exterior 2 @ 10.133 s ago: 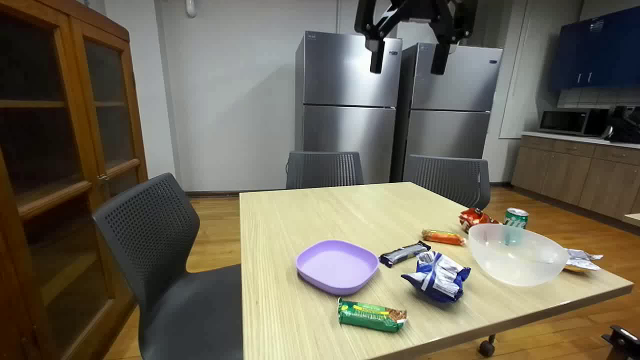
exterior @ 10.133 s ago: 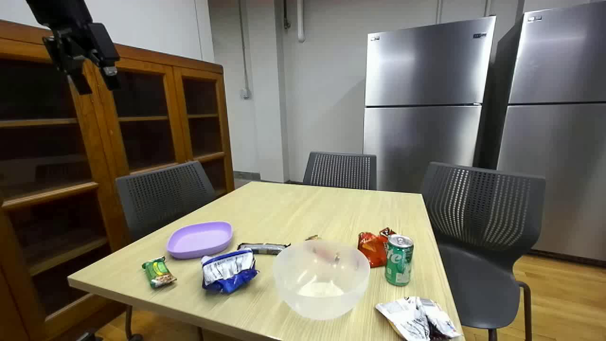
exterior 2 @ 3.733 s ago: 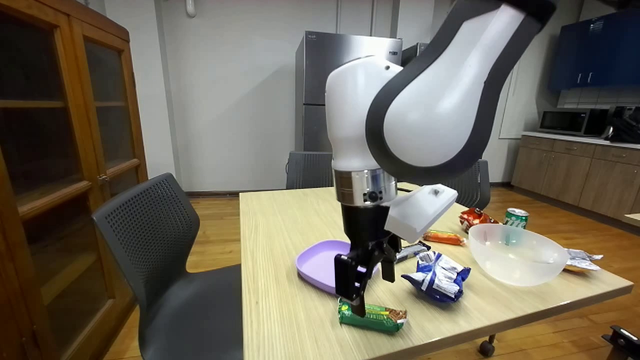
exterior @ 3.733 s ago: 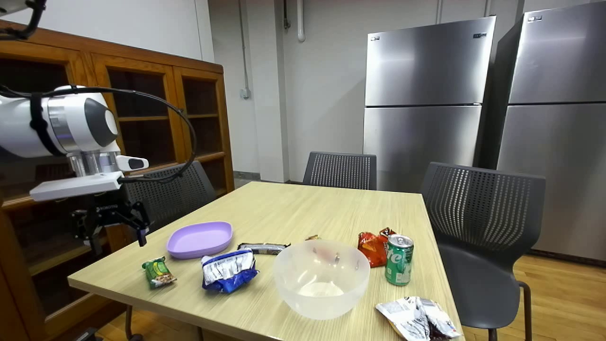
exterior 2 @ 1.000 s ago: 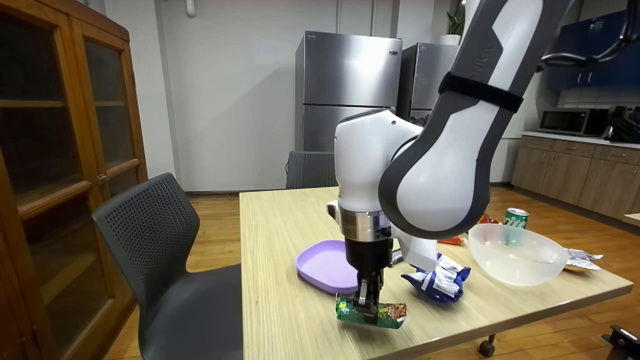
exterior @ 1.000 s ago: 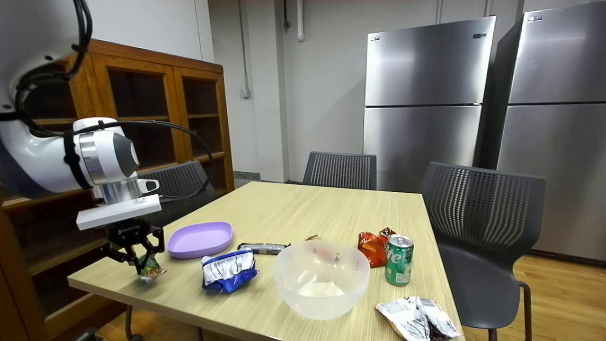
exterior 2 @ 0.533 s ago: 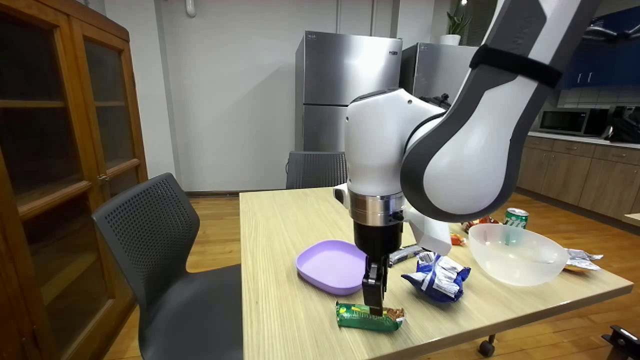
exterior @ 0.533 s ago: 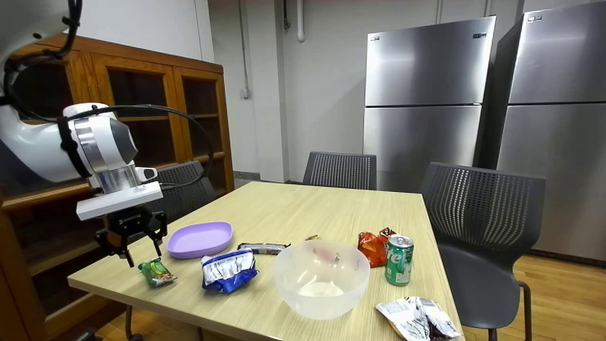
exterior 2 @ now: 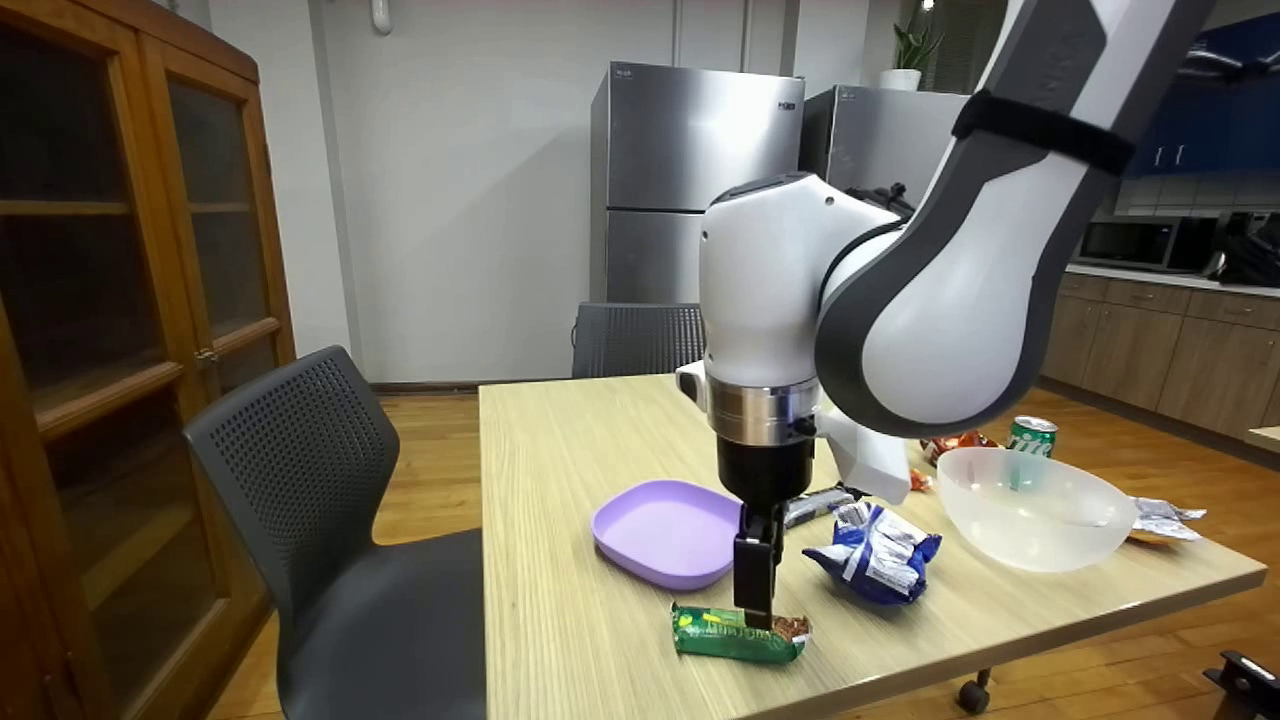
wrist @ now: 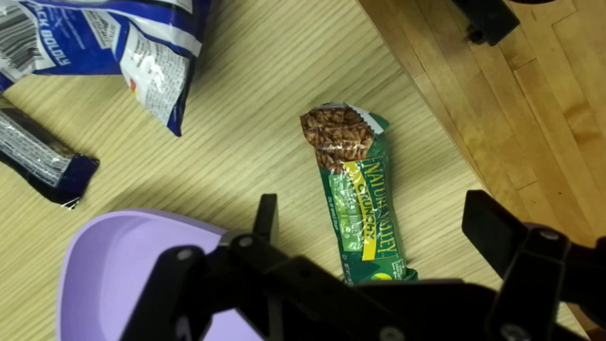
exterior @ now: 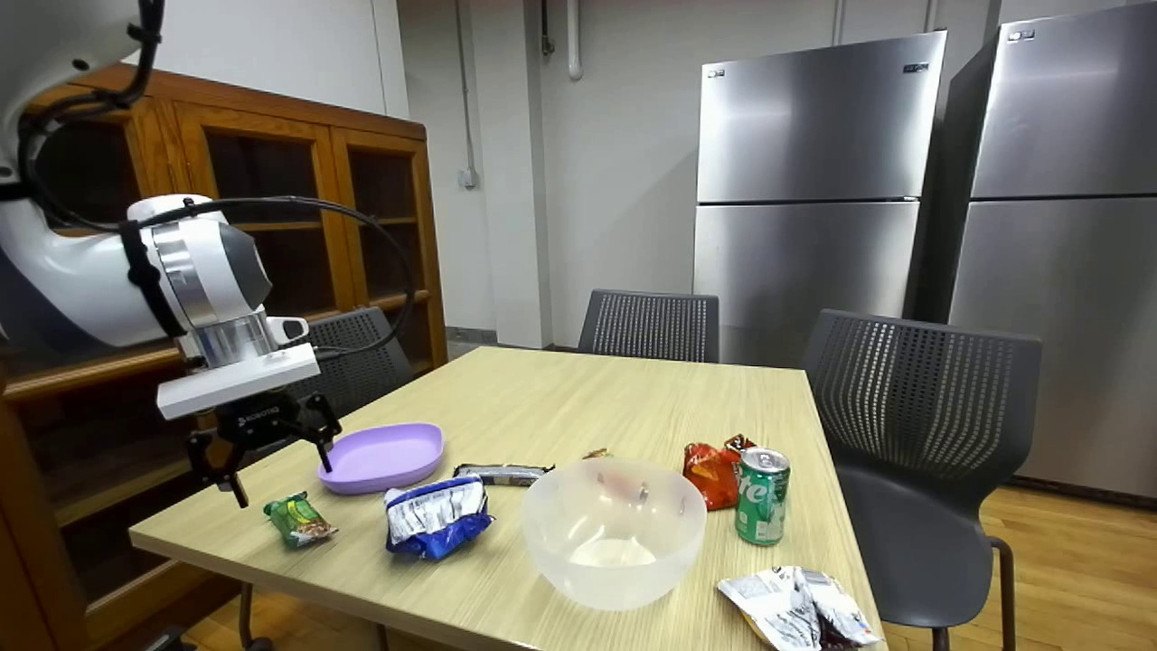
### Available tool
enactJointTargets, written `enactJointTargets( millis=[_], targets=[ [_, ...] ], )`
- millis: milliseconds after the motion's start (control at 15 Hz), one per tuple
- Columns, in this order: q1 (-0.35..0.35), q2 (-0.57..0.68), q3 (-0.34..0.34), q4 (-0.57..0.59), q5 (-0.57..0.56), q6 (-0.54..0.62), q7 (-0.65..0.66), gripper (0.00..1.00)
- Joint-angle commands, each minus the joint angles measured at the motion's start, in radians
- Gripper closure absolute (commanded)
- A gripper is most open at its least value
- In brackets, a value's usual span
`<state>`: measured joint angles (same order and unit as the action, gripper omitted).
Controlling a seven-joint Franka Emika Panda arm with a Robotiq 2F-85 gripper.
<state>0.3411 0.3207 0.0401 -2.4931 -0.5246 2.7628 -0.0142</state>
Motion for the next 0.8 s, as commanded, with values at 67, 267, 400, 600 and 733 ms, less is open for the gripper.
enactJointTargets(
  millis=[67,267,400,600,733],
  targets=[
    [-0.003,0.035,0.007,0.024,-0.015,-0.005,0.005,0.0],
    [-0.01,0.08,0.016,0.047,0.01,-0.004,-0.007,0.0],
    [-0.013,0.114,0.021,0.069,0.026,-0.006,-0.014,0.0],
    [-0.012,0.154,0.024,0.101,0.041,-0.008,-0.023,0.0],
    [-0.017,0.179,0.031,0.124,0.057,-0.01,-0.036,0.0]
  ],
)
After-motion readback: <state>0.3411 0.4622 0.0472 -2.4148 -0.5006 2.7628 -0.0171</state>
